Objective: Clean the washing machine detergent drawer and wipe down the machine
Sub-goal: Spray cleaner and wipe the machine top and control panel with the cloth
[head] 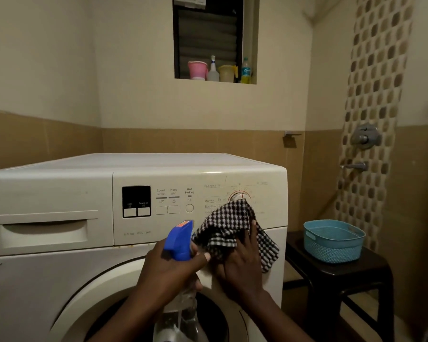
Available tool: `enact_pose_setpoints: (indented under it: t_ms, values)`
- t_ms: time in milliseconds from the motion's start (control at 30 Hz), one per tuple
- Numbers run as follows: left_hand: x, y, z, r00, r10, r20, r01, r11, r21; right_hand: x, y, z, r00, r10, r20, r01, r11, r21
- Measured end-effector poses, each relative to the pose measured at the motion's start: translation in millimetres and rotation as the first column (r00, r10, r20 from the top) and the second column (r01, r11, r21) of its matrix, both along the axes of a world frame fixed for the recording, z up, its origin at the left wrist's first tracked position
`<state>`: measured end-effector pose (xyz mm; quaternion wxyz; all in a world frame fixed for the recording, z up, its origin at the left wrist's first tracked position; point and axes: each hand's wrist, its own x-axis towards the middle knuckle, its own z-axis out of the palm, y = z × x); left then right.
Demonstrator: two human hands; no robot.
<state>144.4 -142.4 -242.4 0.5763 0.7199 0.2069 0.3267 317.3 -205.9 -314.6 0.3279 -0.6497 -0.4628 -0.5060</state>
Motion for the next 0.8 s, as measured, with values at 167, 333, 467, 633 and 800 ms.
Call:
enact_pose_setpoints:
  t_ms: [167,333,467,633,800]
  values:
    - [2,4,-2,1.0,0.0,-0.012,0.0,1.0,-0.023,11,5,43,0.994,-0.093,0.05,0.092,0.996,0.015]
    - [1,6,-5,1.0,-0.02,-0.008,0.02,1.0,-0.015,31,-10,67,0.993,-0.018,-0.114,0.029,0.995,0.093]
    - [1,7,-7,1.0,-0.021,-0.019,0.02,0.999,-0.025,13,-4,62,0.915,0.045,-0.401,0.025,0.985,0.168]
    - [-2,9,-10,0.999,-0.024,-0.039,0.024,1.0,-0.013,-10,4,41,0.76,0.118,-0.64,0.095,0.953,0.289]
    - [0,8,-12,0.998,-0.025,-0.061,0.026,1.0,0.017,-19,-4,28,0.71,0.198,-0.676,0.044,0.945,0.323]
